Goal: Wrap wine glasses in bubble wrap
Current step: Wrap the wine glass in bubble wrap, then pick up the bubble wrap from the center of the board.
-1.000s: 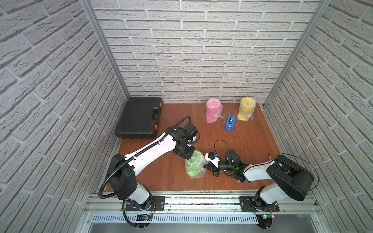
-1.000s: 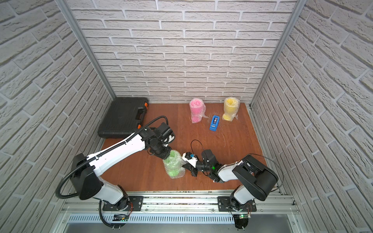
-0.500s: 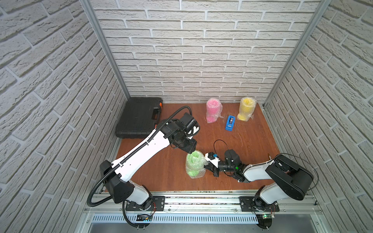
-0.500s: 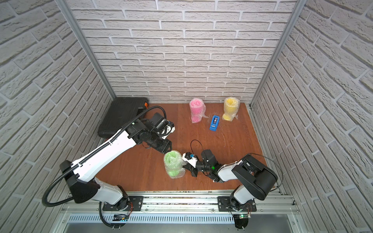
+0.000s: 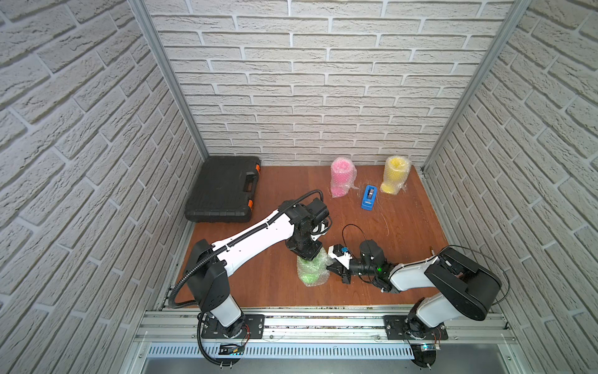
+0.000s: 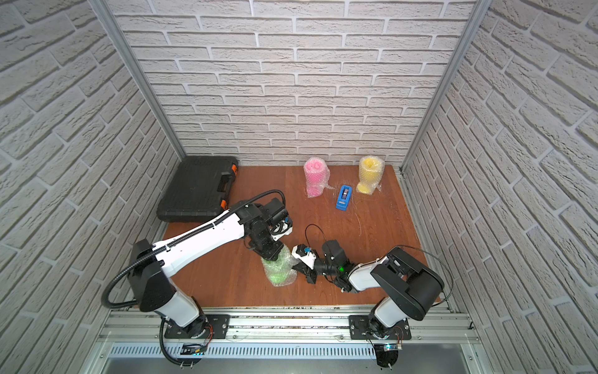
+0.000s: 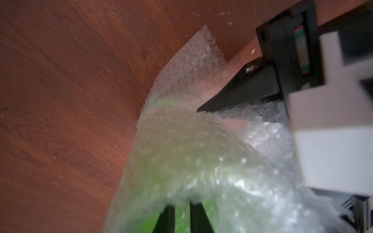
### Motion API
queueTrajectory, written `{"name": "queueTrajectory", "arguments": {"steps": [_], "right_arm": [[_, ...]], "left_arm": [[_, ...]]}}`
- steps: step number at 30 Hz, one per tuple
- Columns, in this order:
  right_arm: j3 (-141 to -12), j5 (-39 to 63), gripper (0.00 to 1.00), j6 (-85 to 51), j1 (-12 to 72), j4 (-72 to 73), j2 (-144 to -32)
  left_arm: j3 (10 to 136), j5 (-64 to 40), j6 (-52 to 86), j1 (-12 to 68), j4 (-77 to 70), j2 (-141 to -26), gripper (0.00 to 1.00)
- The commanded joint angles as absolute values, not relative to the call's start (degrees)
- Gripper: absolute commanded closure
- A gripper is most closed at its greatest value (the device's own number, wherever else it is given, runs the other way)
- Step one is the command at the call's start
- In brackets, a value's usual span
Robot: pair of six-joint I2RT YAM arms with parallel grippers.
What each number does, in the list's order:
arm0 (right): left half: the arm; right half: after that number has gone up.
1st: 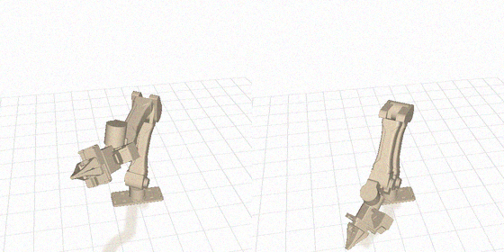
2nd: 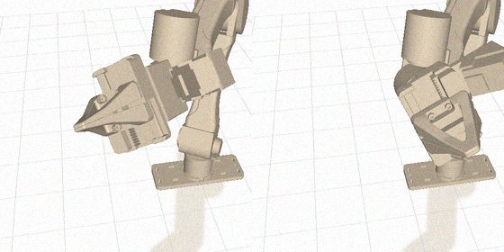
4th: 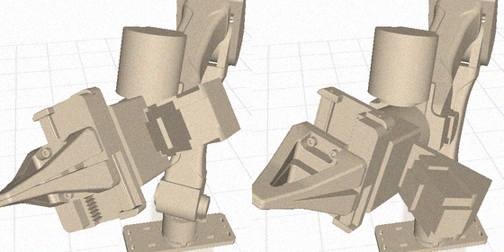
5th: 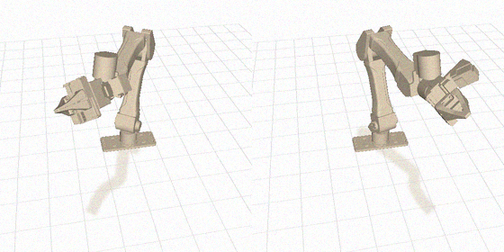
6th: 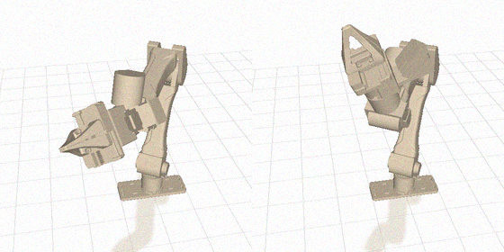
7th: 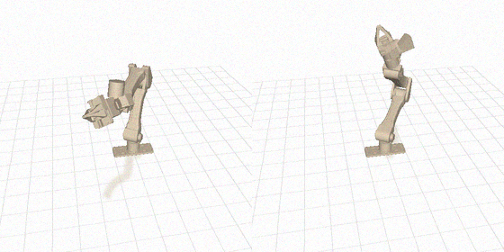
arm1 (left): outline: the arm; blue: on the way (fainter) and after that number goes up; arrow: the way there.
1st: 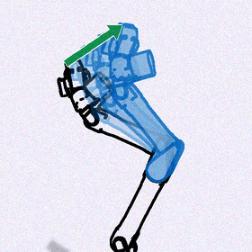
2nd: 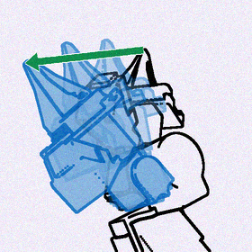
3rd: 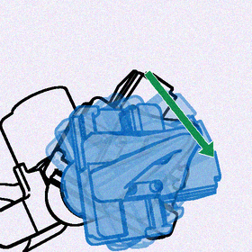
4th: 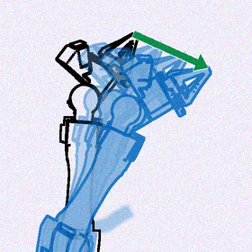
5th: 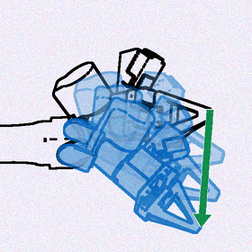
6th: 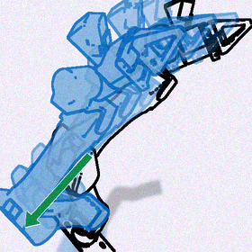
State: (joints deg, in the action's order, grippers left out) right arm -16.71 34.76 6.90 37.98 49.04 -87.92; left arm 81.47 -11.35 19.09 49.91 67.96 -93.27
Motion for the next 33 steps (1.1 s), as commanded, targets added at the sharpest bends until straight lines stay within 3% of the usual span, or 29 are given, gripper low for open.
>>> {"name": "queueTrajectory", "arguments": {"steps": [1,13,21,28,33], "right_arm": [[-17.1,34.8,0.97,7.3,37.9,49.8,-88.1],[-16.8,34.3,0.97,7.4,37.8,50.0,-87.9],[-16.8,34.3,0.97,7.3,37.8,50.0,-87.7],[-16.9,34.2,0.97,7.4,37.8,49.9,-87.8],[-16.9,34.3,0.97,7.3,37.8,50.0,-88.0]], "left_arm": [[79.1,-8.4,18.8,49.8,67.3,-95.0,0.97],[75.5,-4.9,20.6,51.4,61.8,-101.4,1.0],[90.4,1.1,21.8,51.9,71.2,-93.9,0.63],[98.5,3.8,24.0,51.9,78.2,-90.1,0.55],[96.4,4.6,27.3,49.4,80.9,-87.8,0.52]]}}
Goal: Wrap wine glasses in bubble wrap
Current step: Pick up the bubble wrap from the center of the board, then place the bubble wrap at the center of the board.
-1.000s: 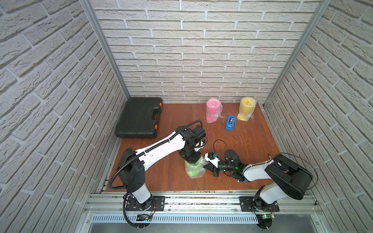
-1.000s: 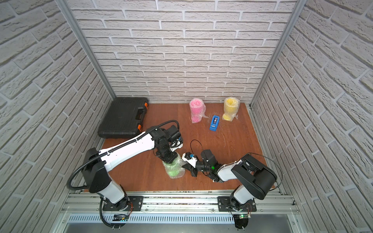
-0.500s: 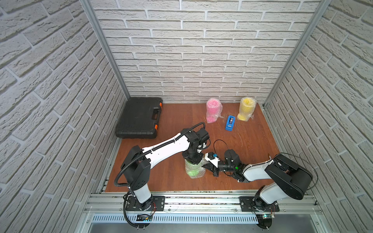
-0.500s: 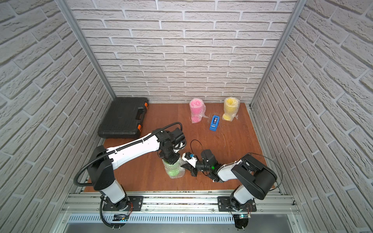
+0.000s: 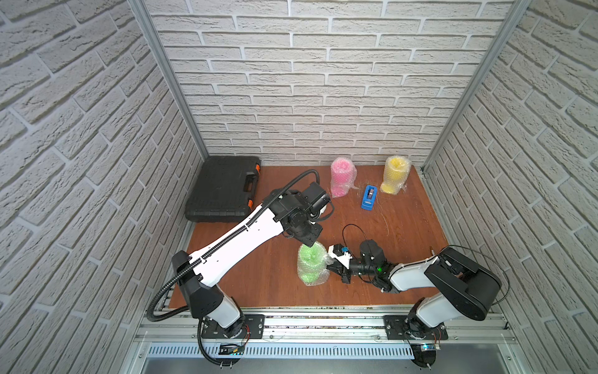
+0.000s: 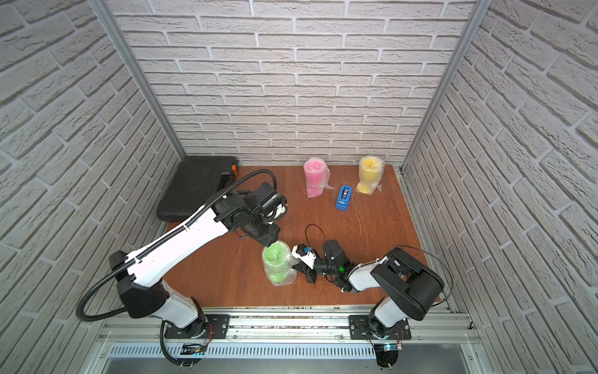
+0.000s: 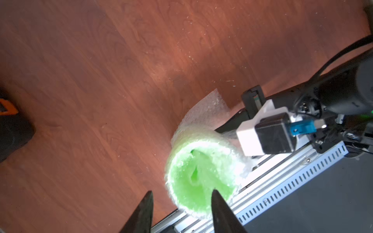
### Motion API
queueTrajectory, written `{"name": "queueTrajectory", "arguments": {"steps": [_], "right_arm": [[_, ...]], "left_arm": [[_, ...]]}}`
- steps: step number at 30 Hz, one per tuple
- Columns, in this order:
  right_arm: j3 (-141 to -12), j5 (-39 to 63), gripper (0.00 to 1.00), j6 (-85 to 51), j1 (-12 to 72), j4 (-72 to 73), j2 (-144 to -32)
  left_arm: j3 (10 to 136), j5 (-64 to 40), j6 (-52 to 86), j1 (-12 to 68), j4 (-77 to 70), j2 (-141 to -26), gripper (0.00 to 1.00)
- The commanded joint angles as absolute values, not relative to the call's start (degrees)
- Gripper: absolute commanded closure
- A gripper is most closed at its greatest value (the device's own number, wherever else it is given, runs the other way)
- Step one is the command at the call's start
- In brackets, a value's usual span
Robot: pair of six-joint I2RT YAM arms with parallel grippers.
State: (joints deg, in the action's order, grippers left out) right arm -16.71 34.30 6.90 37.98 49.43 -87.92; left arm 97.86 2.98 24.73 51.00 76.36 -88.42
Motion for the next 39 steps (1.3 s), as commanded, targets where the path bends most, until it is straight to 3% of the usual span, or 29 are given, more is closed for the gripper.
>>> {"name": "queueTrajectory", "arguments": {"steps": [1,6,9,16,20,24,27,30,39], "right_arm": [[-16.9,34.3,0.97,7.2,37.8,50.0,-88.0],[-17.0,34.3,0.97,7.3,37.8,49.9,-88.1],[-17.1,34.5,0.97,7.4,37.8,49.6,-88.0],[-16.9,33.2,0.97,7.4,37.8,47.3,-85.2],[-16.3,30.9,0.75,7.8,37.8,41.6,-78.6],[-15.6,26.3,0.48,7.6,37.8,31.8,-67.9],[-16.2,21.8,0.35,6.3,37.8,23.6,-59.8],[-17.3,18.6,0.29,4.9,37.8,17.0,-53.2],[-21.0,13.1,0.28,6.0,37.8,4.2,-44.7]], "left_arm": [[95.2,4.3,27.8,49.0,80.8,-87.6,0.51],[86.9,-1.2,28.5,47.7,74.3,-86.8,0.5],[83.4,-3.6,28.2,47.5,70.6,-88.1,0.55],[81.2,-3.8,27.4,46.1,68.2,-90.4,0.91],[82.8,-2.0,26.0,43.5,69.6,-89.9,1.0],[85.9,-0.8,22.9,38.8,71.2,-90.2,1.0],[89.5,-1.1,19.9,34.2,71.3,-91.9,1.0],[94.5,-1.6,16.4,29.8,70.6,-95.6,1.0],[116.4,-4.1,9.0,21.5,68.6,-112.8,1.0]]}}
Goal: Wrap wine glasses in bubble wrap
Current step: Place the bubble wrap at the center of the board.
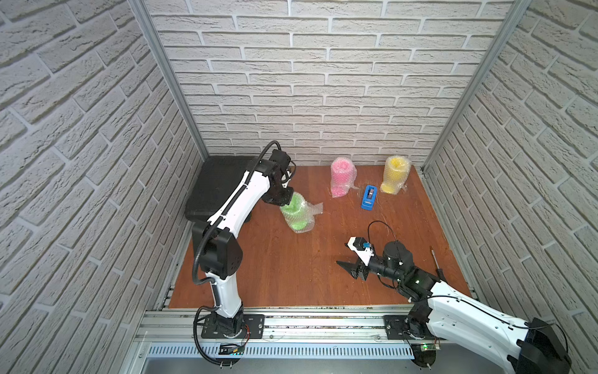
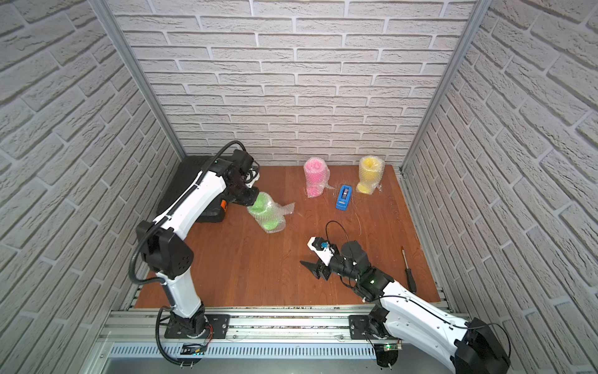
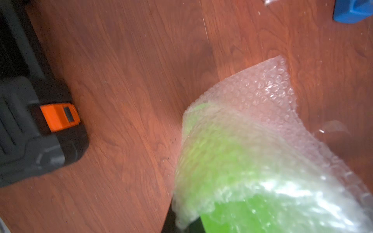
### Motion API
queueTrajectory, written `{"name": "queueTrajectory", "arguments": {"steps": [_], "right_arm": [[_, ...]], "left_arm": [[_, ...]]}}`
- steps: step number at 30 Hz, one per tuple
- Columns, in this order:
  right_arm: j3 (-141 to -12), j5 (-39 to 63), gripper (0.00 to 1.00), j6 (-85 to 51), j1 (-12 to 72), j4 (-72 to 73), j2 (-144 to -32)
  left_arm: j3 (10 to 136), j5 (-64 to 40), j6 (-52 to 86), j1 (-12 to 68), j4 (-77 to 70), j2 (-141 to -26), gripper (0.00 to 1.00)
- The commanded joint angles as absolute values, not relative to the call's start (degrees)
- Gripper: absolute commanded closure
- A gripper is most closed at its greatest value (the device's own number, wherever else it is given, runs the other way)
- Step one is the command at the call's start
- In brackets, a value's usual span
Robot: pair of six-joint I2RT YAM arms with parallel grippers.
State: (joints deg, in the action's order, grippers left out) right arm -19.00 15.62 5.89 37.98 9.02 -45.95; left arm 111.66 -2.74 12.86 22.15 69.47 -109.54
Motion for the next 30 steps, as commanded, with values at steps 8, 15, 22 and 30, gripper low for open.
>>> {"name": "queueTrajectory", "arguments": {"steps": [8,15,22,30], "right_arm": [[-22.9,12.5,0.28,7.2,37.7,1.3,-44.8],[-25.3,9.1,0.28,7.4,37.7,-1.4,-46.1],[-32.1,-3.8,0.25,6.6,36.3,-5.5,-50.2],[-35.4,-18.1,0.0,1.7,19.8,-2.7,-60.5]], "left_arm": [[133.5,-4.9,6.1,20.6,69.7,-127.2,0.97],[140.2,-4.2,4.8,20.0,70.0,-128.5,0.42],[140.1,0.5,3.7,19.1,67.0,-121.4,0.02],[104.1,11.9,5.1,18.3,46.3,-97.8,0.02]]}}
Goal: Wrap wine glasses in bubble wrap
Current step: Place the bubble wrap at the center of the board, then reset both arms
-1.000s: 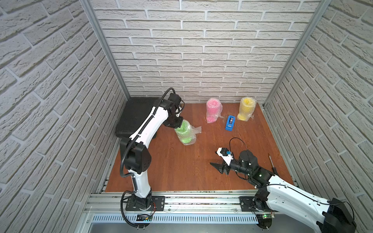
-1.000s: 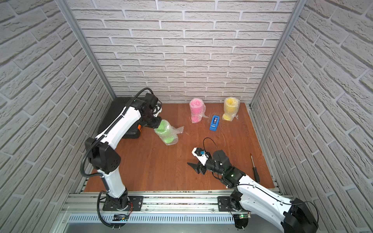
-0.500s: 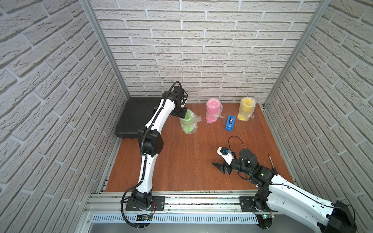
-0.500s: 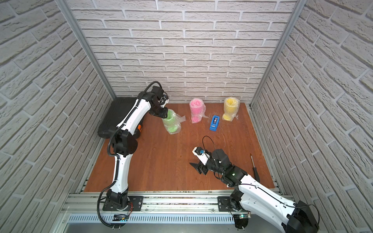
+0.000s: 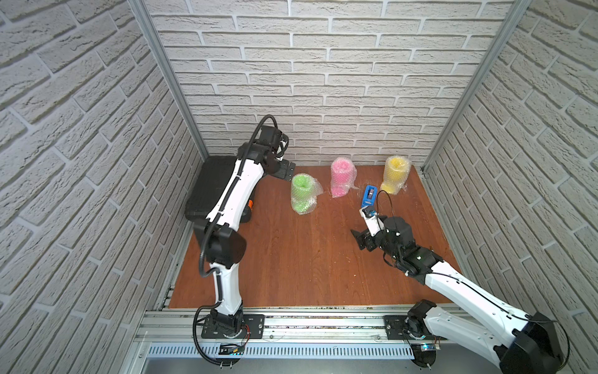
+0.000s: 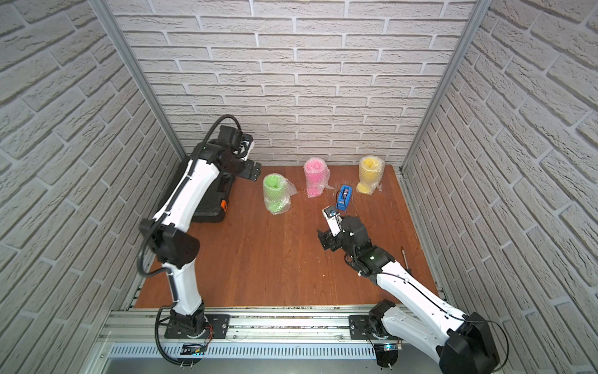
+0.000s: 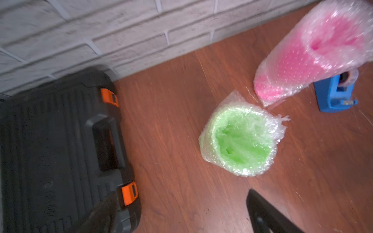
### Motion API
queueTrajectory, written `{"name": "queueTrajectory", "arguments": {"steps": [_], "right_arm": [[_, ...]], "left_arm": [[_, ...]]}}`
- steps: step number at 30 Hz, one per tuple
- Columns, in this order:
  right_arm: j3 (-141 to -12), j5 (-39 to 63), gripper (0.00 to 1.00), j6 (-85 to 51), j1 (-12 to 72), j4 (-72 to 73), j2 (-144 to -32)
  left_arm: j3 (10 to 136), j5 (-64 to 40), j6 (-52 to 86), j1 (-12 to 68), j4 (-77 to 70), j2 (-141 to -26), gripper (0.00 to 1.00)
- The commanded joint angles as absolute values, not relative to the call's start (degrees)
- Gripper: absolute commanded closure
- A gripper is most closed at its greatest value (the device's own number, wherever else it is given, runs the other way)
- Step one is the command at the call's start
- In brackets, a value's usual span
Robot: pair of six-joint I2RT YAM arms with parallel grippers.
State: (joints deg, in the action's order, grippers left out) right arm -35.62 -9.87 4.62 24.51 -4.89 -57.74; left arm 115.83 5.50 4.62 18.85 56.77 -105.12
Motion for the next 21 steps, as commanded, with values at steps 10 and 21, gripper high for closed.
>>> {"name": "queueTrajectory", "arguments": {"steps": [10,21], "right_arm": [[-25.3,-15.8,0.0,3.0,7.9,35.3,-78.3],[-23.8,-9.4,0.0,0.2,3.7,42.4,-84.4]], "left_arm": [[36.6,24.4,5.1,14.7,-2.3,-67.9,0.02],[21.0,10.3,2.7,3.0,-38.6,-76.1,0.02]]}}
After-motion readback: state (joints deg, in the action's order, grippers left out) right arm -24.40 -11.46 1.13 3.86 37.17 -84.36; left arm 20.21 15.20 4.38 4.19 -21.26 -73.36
